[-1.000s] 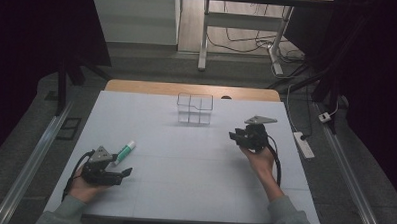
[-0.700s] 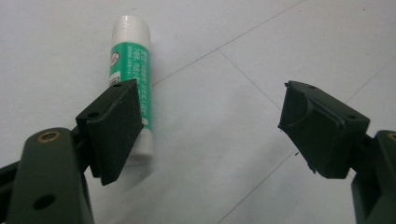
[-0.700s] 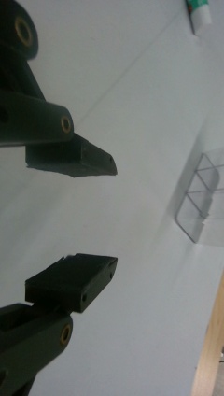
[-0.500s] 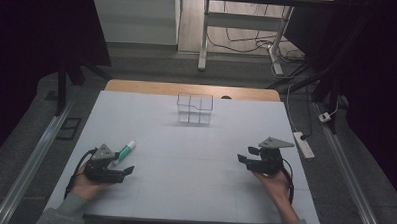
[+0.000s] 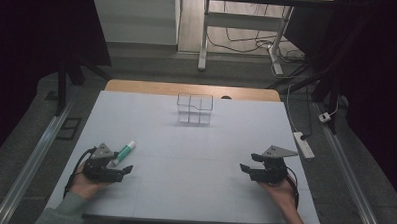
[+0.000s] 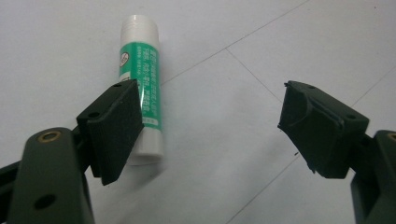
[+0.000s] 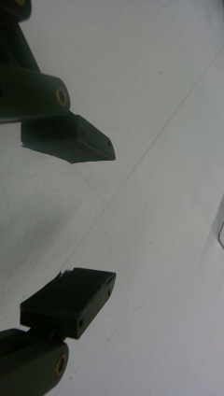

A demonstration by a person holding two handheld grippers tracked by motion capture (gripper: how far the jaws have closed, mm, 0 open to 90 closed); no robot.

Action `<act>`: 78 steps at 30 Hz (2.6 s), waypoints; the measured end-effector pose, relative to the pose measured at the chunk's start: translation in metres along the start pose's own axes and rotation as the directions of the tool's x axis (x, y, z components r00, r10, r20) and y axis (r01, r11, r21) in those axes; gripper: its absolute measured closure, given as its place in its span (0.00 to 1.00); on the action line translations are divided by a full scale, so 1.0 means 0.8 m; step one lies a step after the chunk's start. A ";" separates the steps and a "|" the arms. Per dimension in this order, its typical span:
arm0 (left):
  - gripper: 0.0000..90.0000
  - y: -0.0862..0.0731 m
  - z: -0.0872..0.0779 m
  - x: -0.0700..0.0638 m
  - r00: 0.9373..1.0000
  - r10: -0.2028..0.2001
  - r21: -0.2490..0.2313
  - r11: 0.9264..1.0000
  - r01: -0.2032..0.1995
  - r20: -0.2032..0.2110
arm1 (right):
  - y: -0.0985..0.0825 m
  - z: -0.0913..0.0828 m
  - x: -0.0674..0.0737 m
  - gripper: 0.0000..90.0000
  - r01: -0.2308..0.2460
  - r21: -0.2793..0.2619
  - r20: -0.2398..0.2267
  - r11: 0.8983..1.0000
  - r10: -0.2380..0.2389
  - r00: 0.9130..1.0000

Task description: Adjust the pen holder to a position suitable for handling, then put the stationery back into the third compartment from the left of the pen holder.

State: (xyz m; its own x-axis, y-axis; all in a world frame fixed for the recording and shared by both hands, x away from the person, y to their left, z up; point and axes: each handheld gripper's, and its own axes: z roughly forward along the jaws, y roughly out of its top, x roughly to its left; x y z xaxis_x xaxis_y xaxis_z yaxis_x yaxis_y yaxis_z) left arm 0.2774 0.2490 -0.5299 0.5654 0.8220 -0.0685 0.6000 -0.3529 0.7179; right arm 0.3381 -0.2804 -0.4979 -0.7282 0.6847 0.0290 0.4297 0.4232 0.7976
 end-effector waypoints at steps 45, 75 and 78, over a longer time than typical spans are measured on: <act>0.30 0.107 0.045 0.047 0.998 0.032 0.298 0.954 -0.016 -0.047 | -0.001 0.011 0.004 0.37 0.041 0.053 0.024 0.998 -0.042 0.999; 0.71 0.104 0.075 0.054 0.999 0.046 0.426 0.904 -0.042 0.001 | -0.001 0.014 0.005 0.37 0.061 0.078 0.037 0.995 -0.064 0.997; 0.72 0.105 0.070 0.054 0.999 0.048 0.408 0.912 -0.046 0.005 | -0.001 0.015 0.004 0.37 0.062 0.082 0.039 0.995 -0.066 0.997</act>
State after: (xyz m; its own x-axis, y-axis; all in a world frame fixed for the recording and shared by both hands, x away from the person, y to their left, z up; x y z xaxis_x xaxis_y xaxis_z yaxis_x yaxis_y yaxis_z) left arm 0.3838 0.2301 -0.5114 0.5965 0.8018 -0.0378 0.7522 -0.5420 0.3747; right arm 0.3417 -0.2711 -0.5058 -0.7337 0.6779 -0.0466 0.4258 0.5122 0.7459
